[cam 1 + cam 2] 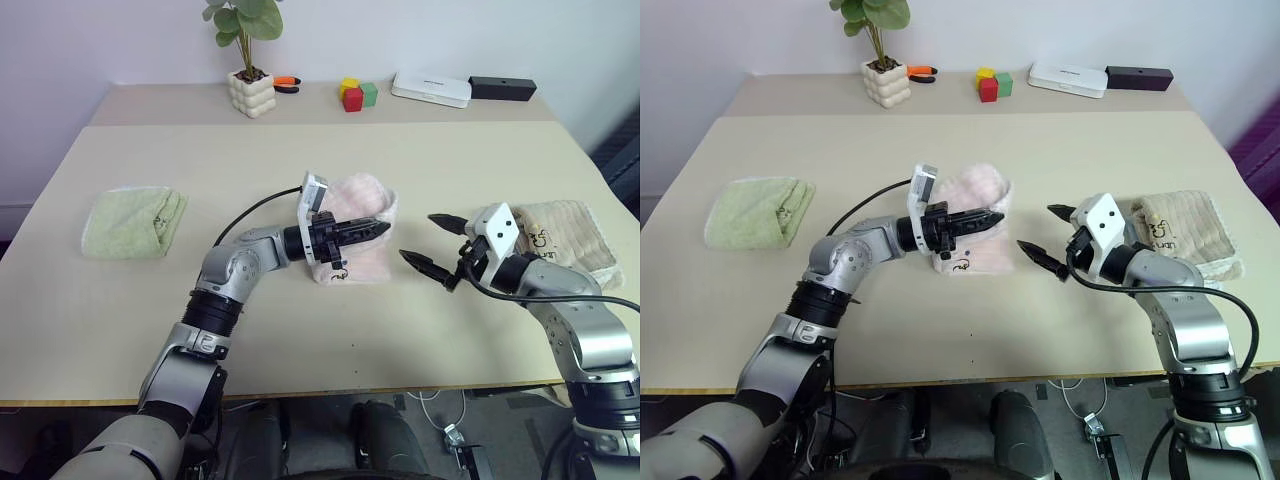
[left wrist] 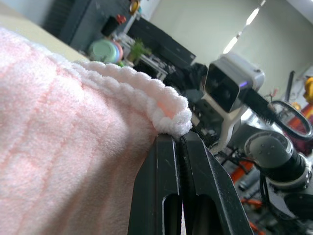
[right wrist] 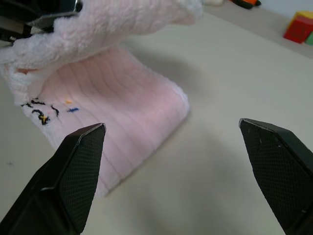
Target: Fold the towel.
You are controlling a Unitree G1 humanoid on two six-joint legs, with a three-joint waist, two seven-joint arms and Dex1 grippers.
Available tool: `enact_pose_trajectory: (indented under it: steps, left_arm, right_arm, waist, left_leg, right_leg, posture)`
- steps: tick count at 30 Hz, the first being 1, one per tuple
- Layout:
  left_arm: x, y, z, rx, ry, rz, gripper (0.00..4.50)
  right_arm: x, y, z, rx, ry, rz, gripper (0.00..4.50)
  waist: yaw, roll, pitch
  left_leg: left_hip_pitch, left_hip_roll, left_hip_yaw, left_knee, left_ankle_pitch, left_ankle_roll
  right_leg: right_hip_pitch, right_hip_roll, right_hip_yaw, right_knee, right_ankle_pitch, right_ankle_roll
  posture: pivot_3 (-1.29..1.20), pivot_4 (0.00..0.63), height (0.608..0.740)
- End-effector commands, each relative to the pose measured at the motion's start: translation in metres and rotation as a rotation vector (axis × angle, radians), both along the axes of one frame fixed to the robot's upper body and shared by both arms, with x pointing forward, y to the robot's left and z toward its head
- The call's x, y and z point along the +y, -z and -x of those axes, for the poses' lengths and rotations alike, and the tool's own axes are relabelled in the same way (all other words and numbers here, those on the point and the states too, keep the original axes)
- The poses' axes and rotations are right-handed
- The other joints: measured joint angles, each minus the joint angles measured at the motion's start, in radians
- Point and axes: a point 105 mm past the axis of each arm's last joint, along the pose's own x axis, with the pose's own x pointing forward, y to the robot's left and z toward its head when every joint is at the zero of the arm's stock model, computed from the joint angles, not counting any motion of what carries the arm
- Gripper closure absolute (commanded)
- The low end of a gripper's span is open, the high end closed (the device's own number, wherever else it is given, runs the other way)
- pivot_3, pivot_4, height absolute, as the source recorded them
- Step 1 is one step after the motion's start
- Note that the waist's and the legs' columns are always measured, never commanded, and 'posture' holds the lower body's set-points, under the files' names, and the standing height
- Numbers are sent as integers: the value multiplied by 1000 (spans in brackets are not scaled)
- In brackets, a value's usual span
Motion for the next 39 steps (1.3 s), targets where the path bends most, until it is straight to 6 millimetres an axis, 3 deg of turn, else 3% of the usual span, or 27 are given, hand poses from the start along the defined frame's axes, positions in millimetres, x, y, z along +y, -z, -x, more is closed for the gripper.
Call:
enact_pose_trajectory:
  steps: [1,7,14,17,23,30,34,36,38,39]
  left_arm:
    - [-8,4,-4,-39,0,-48,4448]
    - [-11,23,1,31,36,-103,4448]
    - [-15,37,1,40,37,-164,4448]
    - [-17,35,8,49,73,-147,3202]
    - [-12,27,16,39,126,-110,143]
    - [13,-15,26,39,203,53,61]
    - [39,-44,-12,63,-20,206,61]
    - [52,-51,-32,95,-164,266,61]
    - [65,-47,-50,103,-327,278,0]
    - [69,-46,-55,92,-380,286,264]
  right_arm:
    - [-7,-16,2,-66,37,14,0]
    - [-21,-18,-1,-84,100,30,0]
    - [-22,-26,12,-94,17,21,0]
    - [-21,-28,11,-98,11,9,0]
    - [-10,-30,6,-117,-6,-1,0]
    - [-15,-51,-17,-172,81,-139,0]
    - [-9,-68,-31,-223,160,-297,0]
    - [3,-67,-32,-225,155,-330,0]
    - [25,-64,-30,-195,126,-435,552]
    - [33,-63,-29,-180,114,-486,867]
  waist:
    - [0,0,0]
    - [1,0,0]
    - [0,0,0]
    - [0,0,0]
    - [-1,0,0]
    - [-3,0,0]
    - [-2,0,0]
    - [-2,0,0]
    - [-3,0,0]
    - [-3,0,0]
  left_leg:
    - [0,0,0,1,0,0]
    - [0,0,0,1,0,0]
    - [0,0,-1,1,0,0]
    - [0,0,-1,1,0,0]
    - [0,0,-1,1,0,0]
    - [0,0,-1,1,0,0]
    - [0,0,-2,3,0,0]
    - [0,0,-2,4,0,0]
    - [0,-1,-3,4,0,0]
    - [0,-1,-3,4,0,0]
  right_leg:
    - [0,0,0,0,0,0]
    - [1,-1,0,-1,0,0]
    - [1,-1,0,-1,0,0]
    - [1,0,0,-1,0,0]
    - [1,0,0,-1,0,0]
    - [1,0,0,0,0,0]
    - [1,0,0,3,0,0]
    - [0,-1,0,5,0,1]
    - [0,-1,-1,7,0,2]
    - [1,-1,-1,7,-1,2]
  posture:
    - [0,150,735]
    - [0,150,735]
    - [0,150,735]
    - [0,150,735]
    - [0,150,735]
    - [0,150,735]
    - [0,150,735]
    - [0,150,735]
    - [0,150,735]
    - [0,150,735]
